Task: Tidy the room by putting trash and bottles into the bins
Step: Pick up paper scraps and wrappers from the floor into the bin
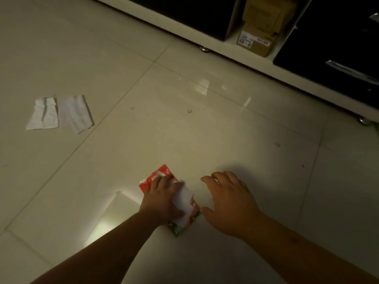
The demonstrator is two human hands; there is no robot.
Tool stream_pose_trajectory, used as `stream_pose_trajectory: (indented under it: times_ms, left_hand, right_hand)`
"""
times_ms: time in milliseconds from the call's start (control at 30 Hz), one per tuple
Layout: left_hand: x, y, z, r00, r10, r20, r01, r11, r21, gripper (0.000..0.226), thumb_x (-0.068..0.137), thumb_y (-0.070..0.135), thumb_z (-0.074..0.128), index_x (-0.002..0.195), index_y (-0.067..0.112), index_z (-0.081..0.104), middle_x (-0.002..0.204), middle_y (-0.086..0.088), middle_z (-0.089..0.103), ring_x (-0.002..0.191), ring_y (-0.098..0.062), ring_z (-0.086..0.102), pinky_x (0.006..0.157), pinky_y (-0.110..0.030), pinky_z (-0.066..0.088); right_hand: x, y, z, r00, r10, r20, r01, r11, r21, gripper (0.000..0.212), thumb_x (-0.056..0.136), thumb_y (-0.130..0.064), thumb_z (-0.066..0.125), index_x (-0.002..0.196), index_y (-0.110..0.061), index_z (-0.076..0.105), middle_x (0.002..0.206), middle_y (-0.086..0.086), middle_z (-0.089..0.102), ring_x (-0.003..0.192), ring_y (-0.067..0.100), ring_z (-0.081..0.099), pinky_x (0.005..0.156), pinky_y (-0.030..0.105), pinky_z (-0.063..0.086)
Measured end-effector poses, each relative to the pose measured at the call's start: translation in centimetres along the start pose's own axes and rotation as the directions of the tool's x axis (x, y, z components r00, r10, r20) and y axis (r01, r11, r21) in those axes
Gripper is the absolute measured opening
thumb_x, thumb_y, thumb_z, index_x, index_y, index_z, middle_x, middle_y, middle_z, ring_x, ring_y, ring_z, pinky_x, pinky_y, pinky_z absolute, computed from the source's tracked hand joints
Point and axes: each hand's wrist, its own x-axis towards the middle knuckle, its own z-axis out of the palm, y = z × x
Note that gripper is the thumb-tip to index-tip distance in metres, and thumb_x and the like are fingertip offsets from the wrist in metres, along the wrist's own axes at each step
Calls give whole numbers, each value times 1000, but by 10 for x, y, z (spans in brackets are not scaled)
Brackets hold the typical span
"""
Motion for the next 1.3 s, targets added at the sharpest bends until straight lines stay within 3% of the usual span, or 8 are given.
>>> stream_pose_trajectory:
  times_ms: [100, 200, 333, 500, 667, 867, 1100, 1300]
  left_hand:
    - [0, 0, 10, 1000, 7, -20, -7, 1000, -9, 104, 57, 82, 63, 147, 53, 19, 163, 0, 15, 149, -33, 8, 116, -60, 23]
    - [0, 1, 12, 998, 11, -56, -12, 1000, -12, 96, 62, 81, 64, 145, 54, 24, 159, 3, 22, 146, -32, 13, 113, -59, 28]
    - [2, -2, 11, 993, 71, -98, -73, 997, -24, 88, 65, 65, 75, 142, 51, 34, 147, 5, 39, 135, -29, 29, 105, -50, 40]
    - [2, -2, -10, 996, 58, -72, -69, 985, -158, 67, 68, 55, 75, 131, 43, 54, 130, 4, 54, 119, -23, 49, 97, -35, 43]
    - [-20, -12, -64, 986, 83, -143, -108, 979, -175, 59, 64, 57, 69, 120, 38, 63, 109, 4, 60, 96, -24, 59, 82, -31, 45]
    - [-72, -60, -107, 975, -10, -223, -17, 993, -119, 59, 65, 48, 77, 121, 36, 64, 107, 5, 61, 93, -20, 62, 79, -25, 44]
    - [-108, -96, -84, 967, -146, -208, 114, 980, -161, 57, 65, 51, 70, 120, 40, 62, 107, 10, 59, 91, -19, 61, 75, -22, 40]
    - [-124, -101, -63, 964, -185, -192, 146, 969, -200, 58, 66, 57, 64, 122, 43, 60, 110, 13, 57, 94, -16, 58, 76, -22, 41]
  right_hand:
    - [-2, 2, 7, 1000, 19, 8, -19, 1000, 6, 69, 80, -67, 29, 142, -37, 30, 146, -4, 40, 136, 25, 29, 107, 45, 35]
    - [0, 4, 9, 1000, 24, 11, -24, 1000, 11, 72, 78, -69, 27, 143, -37, 29, 147, -4, 39, 138, 26, 27, 109, 46, 34]
    - [2, 4, 7, 1000, 28, -1, -28, 999, 28, 75, 76, -70, 26, 143, -37, 29, 147, -4, 38, 139, 25, 27, 109, 45, 33]
    - [1, 2, 3, 1000, 7, 9, -8, 1000, 30, 75, 77, -69, 29, 144, -37, 31, 147, -4, 37, 139, 26, 26, 110, 45, 33]
    - [4, -8, -6, 999, -12, -35, 14, 998, 58, 70, 76, -67, 38, 139, -37, 37, 137, -8, 44, 130, 21, 35, 102, 40, 39]
    - [35, -54, 31, 996, -82, 26, 80, 993, 82, 69, 67, -66, 45, 127, -33, 43, 122, -5, 49, 114, 24, 44, 91, 40, 44]
    - [65, -87, 113, 1000, -28, 11, 27, 996, 83, 93, 61, -77, 53, 143, -38, 30, 149, -3, 33, 130, 28, 36, 102, 46, 41]
    - [69, -94, 144, 1000, -17, 14, 17, 1000, -7, 108, 63, -87, 47, 152, -35, 15, 160, 3, 21, 144, 33, 20, 111, 52, 29]
